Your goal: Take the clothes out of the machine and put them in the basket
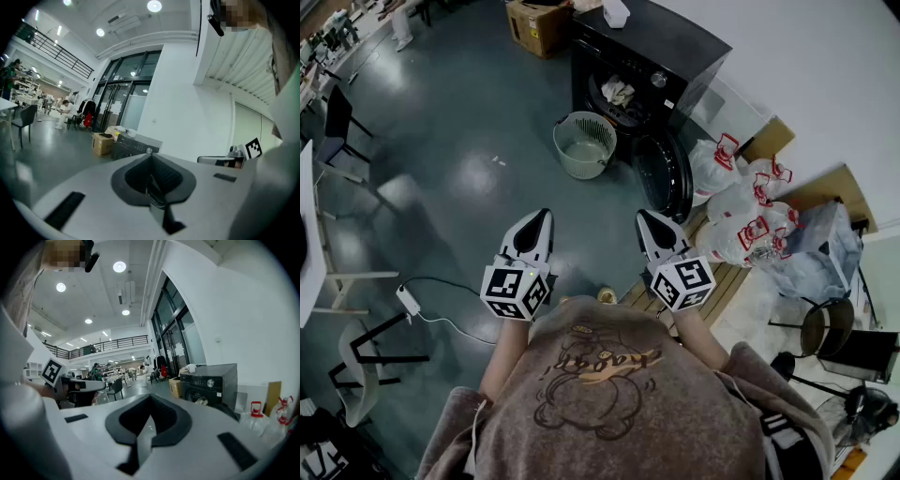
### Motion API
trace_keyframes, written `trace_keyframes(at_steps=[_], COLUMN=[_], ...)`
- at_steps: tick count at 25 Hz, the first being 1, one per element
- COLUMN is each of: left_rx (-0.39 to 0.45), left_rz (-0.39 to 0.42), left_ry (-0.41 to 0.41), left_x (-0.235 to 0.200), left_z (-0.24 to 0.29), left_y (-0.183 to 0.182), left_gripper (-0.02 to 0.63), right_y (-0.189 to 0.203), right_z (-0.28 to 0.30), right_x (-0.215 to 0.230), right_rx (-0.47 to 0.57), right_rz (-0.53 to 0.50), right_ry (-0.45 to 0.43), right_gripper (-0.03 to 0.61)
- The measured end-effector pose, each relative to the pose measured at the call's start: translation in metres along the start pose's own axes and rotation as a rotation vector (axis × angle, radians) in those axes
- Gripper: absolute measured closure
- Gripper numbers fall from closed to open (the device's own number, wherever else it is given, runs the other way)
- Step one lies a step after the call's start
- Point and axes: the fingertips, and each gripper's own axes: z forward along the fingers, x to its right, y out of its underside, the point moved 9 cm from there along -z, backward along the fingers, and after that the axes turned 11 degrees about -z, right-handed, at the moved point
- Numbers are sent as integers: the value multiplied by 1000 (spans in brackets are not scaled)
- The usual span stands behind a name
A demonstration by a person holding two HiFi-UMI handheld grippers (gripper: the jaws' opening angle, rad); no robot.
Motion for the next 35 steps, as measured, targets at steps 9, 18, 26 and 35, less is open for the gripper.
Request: trace_keyframes(at_steps=[9, 18, 26, 35], left_rx=[-17, -24, -17, -30], left_rz=[-4, -5, 13, 17], left_ry=[11, 42, 48, 12], left_x=[-21, -49, -78, -108], left_z=[-12, 8, 81, 196], left_y=[-3, -9, -26, -75], left_gripper=[607, 606, 606, 606], right_y=[2, -1, 2, -27], right_z=[10, 44, 109, 212], right_x=[-30, -32, 19, 104], right_rx=[-16, -41, -51, -29], right_rz=[9, -20, -27, -8], right_ry=[-18, 0, -1, -49], right_gripper=[586, 585, 584, 584])
